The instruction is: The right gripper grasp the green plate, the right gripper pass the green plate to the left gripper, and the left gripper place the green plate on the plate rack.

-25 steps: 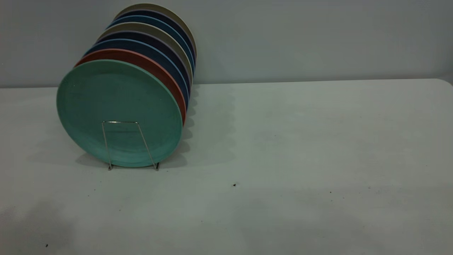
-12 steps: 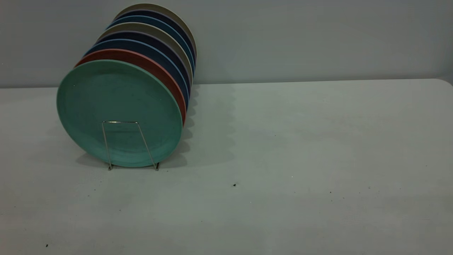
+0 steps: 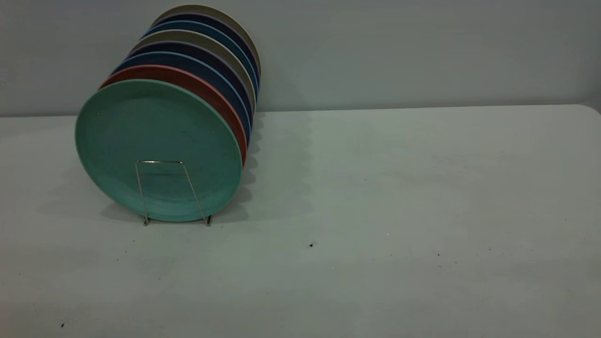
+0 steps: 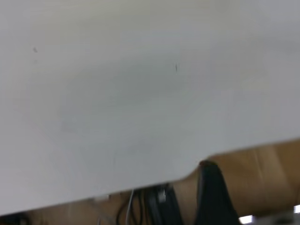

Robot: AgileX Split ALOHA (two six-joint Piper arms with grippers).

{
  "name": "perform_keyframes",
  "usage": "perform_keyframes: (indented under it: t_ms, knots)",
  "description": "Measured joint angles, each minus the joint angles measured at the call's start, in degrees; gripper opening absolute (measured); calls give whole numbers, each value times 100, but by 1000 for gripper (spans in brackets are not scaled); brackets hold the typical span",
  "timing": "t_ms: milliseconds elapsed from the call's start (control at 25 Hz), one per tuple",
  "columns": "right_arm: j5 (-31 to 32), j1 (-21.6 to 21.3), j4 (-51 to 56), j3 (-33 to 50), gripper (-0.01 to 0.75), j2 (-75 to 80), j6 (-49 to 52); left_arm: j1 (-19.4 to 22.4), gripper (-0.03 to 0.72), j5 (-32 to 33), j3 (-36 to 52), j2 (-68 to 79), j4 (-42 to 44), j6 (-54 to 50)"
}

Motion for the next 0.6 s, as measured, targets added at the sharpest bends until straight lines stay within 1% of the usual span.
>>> perform_keyframes:
  t_ms: [200,440,520,600]
  knots:
    - [0,0,0,0,460,0,0,0,487,13,0,-622,179,-407]
    - [0,-19,0,0,460,-4,0,0,487,67,0,-984,191,-475]
    - [0,-96,0,0,460,-7,0,0,487,71,0,-983,191,-479]
    - [0,-271,5,0,460,-7,0,0,487,71,0,-983,191,-479]
